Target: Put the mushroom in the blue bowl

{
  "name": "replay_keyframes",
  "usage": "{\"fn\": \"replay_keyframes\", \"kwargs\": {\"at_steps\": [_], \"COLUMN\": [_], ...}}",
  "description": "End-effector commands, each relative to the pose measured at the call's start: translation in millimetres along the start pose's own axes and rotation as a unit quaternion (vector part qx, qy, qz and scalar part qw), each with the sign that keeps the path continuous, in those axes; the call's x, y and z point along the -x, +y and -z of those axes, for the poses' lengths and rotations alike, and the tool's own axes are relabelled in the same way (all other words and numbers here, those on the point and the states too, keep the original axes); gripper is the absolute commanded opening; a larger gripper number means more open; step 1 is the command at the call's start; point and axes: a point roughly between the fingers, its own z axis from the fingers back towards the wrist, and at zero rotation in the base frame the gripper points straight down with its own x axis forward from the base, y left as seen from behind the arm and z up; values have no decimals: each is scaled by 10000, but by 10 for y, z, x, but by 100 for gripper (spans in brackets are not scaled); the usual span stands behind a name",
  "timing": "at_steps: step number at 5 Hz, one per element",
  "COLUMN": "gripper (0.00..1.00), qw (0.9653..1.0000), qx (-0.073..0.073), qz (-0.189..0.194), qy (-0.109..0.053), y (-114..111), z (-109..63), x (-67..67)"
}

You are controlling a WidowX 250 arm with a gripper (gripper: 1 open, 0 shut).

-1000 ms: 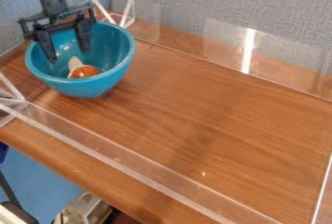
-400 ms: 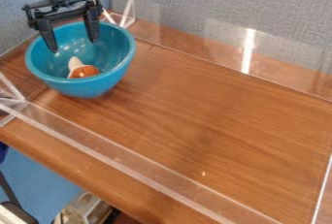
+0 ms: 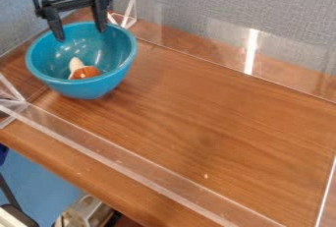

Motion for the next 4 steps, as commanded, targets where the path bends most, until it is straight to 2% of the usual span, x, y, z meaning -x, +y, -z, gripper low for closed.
{"fn": "replay_keyframes", "kwargs": {"at_steps": [1,2,4], "gripper": [100,100,100], "qw": [9982,9980,9979], "qx": [245,249,205], "qz": [149,211,307], "qy": [-519,-540,-536], "y": [-148,-223,-315], "z": [-375,-401,-344], "x": [76,111,132]}}
